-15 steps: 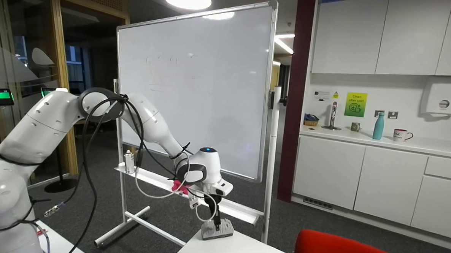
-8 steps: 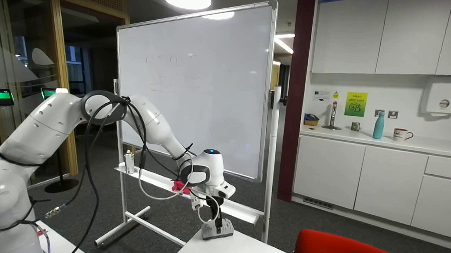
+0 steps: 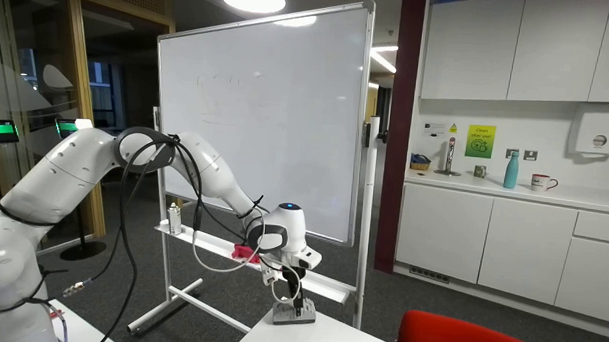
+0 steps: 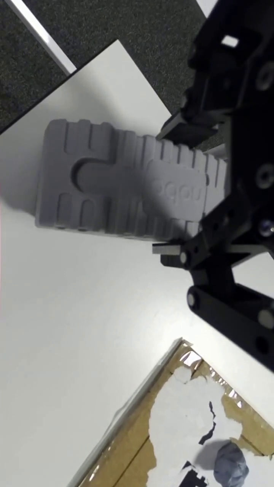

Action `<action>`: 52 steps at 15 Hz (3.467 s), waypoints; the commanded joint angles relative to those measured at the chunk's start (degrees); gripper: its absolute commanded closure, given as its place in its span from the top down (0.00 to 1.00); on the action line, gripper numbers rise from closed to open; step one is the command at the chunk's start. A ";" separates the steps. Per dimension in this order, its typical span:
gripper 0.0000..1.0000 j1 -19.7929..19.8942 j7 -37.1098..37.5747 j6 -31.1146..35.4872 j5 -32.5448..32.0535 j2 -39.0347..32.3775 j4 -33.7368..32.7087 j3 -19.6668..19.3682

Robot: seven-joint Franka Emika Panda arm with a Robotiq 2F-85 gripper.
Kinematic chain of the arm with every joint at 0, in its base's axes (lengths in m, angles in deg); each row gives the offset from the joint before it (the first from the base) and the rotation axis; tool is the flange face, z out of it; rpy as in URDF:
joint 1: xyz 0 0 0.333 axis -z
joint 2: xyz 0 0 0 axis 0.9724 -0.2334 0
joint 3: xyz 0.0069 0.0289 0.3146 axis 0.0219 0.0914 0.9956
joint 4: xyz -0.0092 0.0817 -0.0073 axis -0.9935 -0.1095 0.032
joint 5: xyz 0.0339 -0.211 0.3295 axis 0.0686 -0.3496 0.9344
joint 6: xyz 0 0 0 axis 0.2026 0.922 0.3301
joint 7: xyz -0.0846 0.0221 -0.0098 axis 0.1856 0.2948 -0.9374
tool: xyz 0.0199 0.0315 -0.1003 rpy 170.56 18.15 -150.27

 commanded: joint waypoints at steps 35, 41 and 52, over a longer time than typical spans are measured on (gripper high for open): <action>0.34 -6.56 -10.39 36.72 -29.63 56.89 56.17 4.00; 0.59 -15.29 -9.58 34.32 -25.92 60.56 57.98 0.33; 0.34 -22.39 -10.57 40.72 -27.23 63.32 57.26 -0.48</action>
